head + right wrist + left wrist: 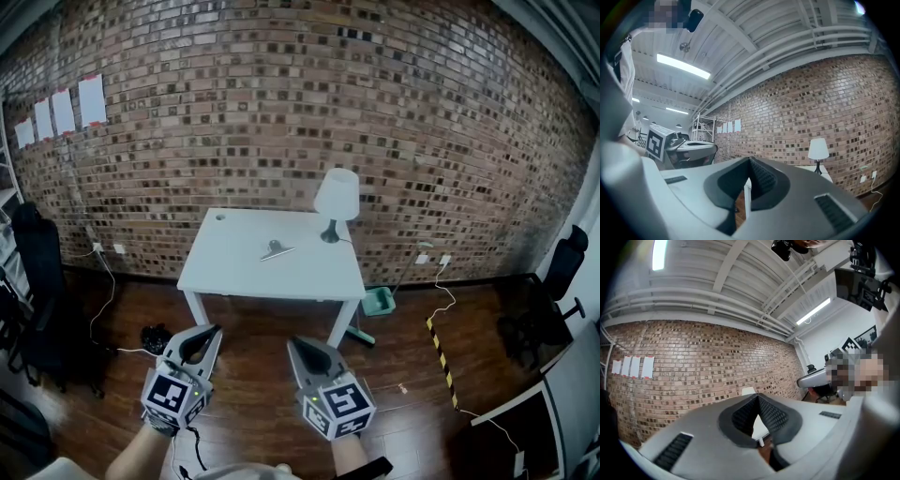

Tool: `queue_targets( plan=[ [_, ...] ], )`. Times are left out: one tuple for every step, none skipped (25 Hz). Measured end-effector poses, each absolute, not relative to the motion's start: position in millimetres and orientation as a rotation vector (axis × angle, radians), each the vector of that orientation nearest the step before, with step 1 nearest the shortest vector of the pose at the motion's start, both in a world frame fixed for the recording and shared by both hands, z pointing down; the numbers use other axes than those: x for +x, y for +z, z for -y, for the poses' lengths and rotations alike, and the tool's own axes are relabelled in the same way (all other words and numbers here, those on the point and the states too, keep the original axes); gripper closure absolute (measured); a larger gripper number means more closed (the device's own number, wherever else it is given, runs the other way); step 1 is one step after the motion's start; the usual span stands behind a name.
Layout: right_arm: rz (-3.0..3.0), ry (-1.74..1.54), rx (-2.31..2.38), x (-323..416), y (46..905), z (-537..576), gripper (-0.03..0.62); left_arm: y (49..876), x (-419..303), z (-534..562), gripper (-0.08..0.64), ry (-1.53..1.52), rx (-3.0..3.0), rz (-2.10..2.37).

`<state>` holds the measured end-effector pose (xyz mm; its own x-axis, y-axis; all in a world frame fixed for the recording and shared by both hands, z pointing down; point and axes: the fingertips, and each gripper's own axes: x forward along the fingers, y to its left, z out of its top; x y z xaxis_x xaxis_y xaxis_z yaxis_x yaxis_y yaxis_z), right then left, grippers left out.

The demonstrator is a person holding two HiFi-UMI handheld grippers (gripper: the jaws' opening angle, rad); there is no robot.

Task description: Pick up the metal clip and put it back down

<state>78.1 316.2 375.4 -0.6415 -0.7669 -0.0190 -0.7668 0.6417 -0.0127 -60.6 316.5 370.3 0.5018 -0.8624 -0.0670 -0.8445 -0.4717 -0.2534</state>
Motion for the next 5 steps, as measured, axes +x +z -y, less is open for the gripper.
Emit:
queue_targets(
  plan=[
    [-2.832, -0.001, -1.320, 77.5, 375.7, -316.6, 0.609, 370.7, -60.5, -316.8, 0.545, -0.103, -2.495, -1.448],
    [-2.837, 0.003, -1.321, 77.0, 375.7, -317.1, 0.607, 370.8, -60.4, -317.2, 0.545, -0.104, -2.496, -1.448],
    [-2.842, 0.006, -1.322, 76.6, 375.6, -317.5, 0.607, 370.7, -60.3, -317.6, 0.545, -0.105, -2.498, -1.449],
    [-2.845, 0.007, -1.322, 76.1, 375.2, -318.0, 0.607, 370.4, -60.1, -318.2, 0.545, -0.105, -2.499, -1.449],
    [-2.847, 0.008, -1.323, 75.6, 374.8, -318.5, 0.607, 370.0, -60.0, -318.7, 0.545, -0.106, -2.500, -1.450]
  ],
)
